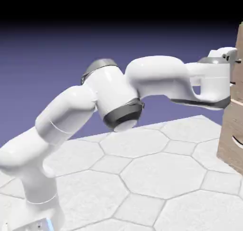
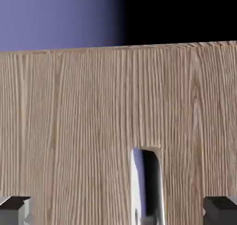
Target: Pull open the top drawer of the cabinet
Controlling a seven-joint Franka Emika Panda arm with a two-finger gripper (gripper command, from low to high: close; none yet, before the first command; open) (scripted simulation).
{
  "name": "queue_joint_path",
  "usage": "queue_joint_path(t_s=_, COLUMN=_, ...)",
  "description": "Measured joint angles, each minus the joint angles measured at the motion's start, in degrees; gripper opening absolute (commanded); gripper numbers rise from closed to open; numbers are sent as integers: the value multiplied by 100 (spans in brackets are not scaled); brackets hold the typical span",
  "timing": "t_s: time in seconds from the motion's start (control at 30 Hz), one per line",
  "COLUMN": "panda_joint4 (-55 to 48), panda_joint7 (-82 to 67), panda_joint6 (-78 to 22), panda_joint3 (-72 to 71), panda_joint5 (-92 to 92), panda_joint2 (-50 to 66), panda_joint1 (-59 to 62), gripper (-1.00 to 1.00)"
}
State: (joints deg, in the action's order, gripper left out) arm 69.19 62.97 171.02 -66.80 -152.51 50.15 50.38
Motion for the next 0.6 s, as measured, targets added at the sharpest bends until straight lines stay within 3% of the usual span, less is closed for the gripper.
queue_joint_path(t_s=0.47, panda_joint4=-1861, panda_joint7=-2978, panda_joint6=315, panda_joint3=-27, panda_joint5=1926, panda_joint2=1272, panda_joint1=-1080, gripper=0)
queue_joint_path(t_s=0.5, panda_joint4=-1997, panda_joint7=-3202, panda_joint6=338, panda_joint3=-26, panda_joint5=2077, panda_joint2=1364, panda_joint1=-1163, gripper=-100)
queue_joint_path(t_s=0.6, panda_joint4=-1790, panda_joint7=-2972, panda_joint6=271, panda_joint3=-125, panda_joint5=1833, panda_joint2=1303, panda_joint1=-1018, gripper=-100)
